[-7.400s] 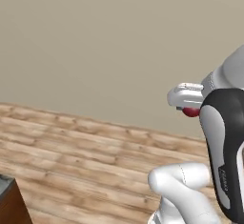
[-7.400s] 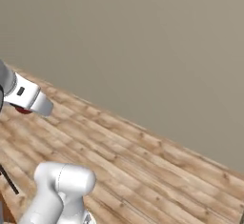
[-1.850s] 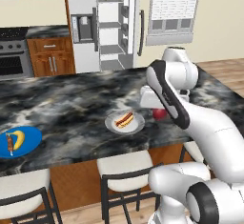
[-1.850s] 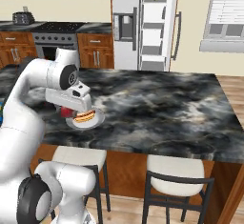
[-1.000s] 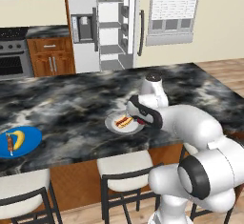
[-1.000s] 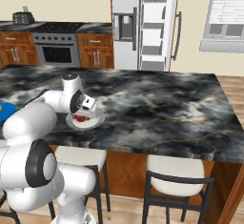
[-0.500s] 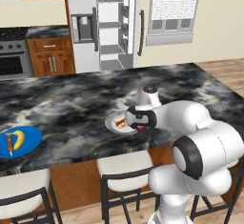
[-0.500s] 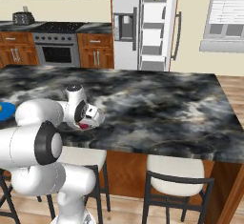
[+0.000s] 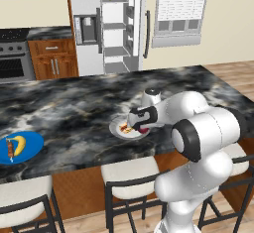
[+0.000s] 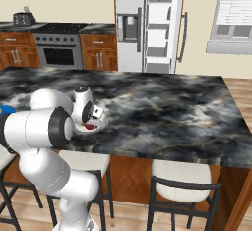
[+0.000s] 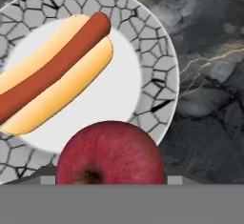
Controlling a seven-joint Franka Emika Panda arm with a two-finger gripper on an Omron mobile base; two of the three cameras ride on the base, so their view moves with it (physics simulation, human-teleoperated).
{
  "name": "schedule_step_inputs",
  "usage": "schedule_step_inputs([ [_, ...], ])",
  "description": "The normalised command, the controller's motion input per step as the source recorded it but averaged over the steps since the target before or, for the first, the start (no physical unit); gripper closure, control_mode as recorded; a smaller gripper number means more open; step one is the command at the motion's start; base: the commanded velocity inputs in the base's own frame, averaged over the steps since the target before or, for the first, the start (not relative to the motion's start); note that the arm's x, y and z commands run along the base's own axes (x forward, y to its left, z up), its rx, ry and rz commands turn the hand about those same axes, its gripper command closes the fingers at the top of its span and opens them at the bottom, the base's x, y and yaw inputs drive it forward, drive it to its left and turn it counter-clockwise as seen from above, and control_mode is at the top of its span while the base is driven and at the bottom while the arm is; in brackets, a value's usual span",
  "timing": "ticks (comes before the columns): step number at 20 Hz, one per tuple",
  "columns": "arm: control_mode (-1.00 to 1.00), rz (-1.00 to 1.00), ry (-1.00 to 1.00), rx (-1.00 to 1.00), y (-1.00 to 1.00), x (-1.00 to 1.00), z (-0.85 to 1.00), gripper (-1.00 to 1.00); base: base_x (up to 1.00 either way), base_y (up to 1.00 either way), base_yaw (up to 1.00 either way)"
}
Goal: Pick up the banana and apple from the fridge and place one fruit on each plate on the dining counter.
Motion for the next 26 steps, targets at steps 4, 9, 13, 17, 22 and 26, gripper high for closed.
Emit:
schedule_step_inputs([
  [4,-1.00,0.00,0.07,0.00,0.10,0.38,-0.10,1.00,0.00,0.00,0.00],
  [9,-1.00,0.00,0.06,0.00,0.01,0.06,-0.36,1.00,0.00,0.00,0.00],
  [13,-1.00,0.00,0.03,0.00,0.00,0.03,-0.32,1.00,0.00,0.00,0.00],
  [17,-1.00,0.00,0.01,-0.01,0.06,0.27,0.00,1.00,0.00,0.00,0.00],
  [22,-1.00,0.00,0.02,-0.01,0.05,0.11,0.00,1.00,0.00,0.00,0.00],
  [26,-1.00,0.00,0.00,0.00,0.00,0.00,0.00,-1.00,0.00,0.00,0.00],
])
